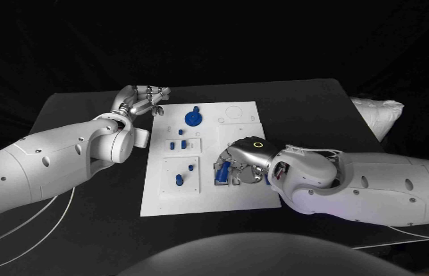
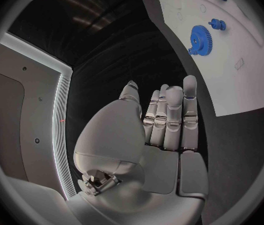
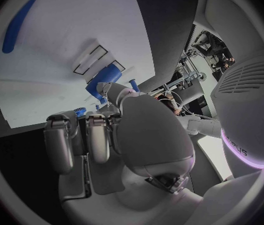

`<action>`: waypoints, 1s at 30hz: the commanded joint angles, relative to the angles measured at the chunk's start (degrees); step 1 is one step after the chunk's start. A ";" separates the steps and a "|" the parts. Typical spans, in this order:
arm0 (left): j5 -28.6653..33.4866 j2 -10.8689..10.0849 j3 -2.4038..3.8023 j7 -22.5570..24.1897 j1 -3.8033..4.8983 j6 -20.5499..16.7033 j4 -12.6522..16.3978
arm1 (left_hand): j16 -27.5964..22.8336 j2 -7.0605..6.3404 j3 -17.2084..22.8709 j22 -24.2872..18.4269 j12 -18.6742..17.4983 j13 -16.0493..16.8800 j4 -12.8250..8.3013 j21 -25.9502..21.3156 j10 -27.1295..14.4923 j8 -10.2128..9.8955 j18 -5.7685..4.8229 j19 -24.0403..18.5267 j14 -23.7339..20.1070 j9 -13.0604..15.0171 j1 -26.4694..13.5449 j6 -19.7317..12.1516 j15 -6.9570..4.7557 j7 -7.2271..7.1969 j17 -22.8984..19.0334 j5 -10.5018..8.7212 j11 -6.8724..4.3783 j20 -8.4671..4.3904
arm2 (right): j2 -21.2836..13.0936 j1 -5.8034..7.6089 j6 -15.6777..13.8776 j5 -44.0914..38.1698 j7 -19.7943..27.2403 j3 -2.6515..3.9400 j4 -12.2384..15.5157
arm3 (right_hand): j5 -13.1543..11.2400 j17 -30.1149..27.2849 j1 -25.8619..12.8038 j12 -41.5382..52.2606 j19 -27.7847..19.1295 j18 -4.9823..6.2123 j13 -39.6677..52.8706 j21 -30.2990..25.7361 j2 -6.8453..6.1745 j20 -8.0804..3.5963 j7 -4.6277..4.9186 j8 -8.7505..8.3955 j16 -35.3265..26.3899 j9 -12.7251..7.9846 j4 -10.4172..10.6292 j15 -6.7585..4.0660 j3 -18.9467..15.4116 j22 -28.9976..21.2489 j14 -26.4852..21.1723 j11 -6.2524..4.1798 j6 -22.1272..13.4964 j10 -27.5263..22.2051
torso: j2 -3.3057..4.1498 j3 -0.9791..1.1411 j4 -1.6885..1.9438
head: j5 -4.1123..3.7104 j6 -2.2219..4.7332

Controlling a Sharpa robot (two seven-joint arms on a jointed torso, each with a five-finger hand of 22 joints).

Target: Assemble the parts on the task board

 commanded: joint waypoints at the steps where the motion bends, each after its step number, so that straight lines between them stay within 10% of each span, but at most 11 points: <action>1: -0.18 0.13 0.04 0.38 0.02 0.78 0.06 | -0.26 0.35 -0.30 -0.05 0.31 -0.01 -0.01 -0.23 -0.55 0.38 0.57 0.28 -0.43 0.07 0.08 -0.31 0.07 -0.08 -0.05 0.26 0.00 0.04 | 0.10 -0.26 2.28 -1.95 -1.26 -0.26 -0.22 | -0.50 15.06 -1.10 0.22 5.89 -0.38 15.05 0.26 -0.18 -0.48 -0.04 -0.36 0.23 -0.05 -0.08 -0.44 0.55 15.09 6.17 -0.34 0.67 6.00 | -0.05 0.00 -0.02 | -0.03 0.01; 14: -0.18 0.15 0.04 0.33 0.01 0.82 0.06 | -0.26 0.35 -0.30 -0.05 0.31 -0.01 -0.01 -0.23 -0.55 0.38 0.57 0.28 -0.43 0.07 0.08 -0.31 0.07 -0.08 -0.05 0.26 0.00 0.04 | 0.43 -0.26 4.22 -3.14 -2.44 -0.26 -0.22 | -1.16 15.06 -2.38 0.22 5.89 -0.38 15.05 0.26 -0.09 -0.59 -0.16 -2.61 0.23 -0.70 -0.75 -0.61 2.09 15.09 6.17 -0.41 -0.11 6.00 | -0.01 0.00 -0.02 | -0.02 0.01; 30: -0.18 0.23 0.04 0.34 0.00 1.07 -0.08 | -0.26 0.35 -0.30 -0.05 0.31 -0.01 -0.01 -0.23 -0.55 0.38 0.57 0.28 -0.43 0.07 0.08 -0.31 0.07 -0.08 -0.05 0.26 0.00 0.04 | -0.50 -0.24 4.32 -3.18 -1.81 -0.26 1.07 | -1.49 15.06 -3.47 0.22 5.89 -0.38 15.05 0.26 -0.41 -1.80 -3.71 -8.51 0.23 -2.37 -2.80 -1.92 3.62 15.09 6.17 -2.31 -8.13 6.00 | -0.05 -0.01 -0.03 | -0.06 0.01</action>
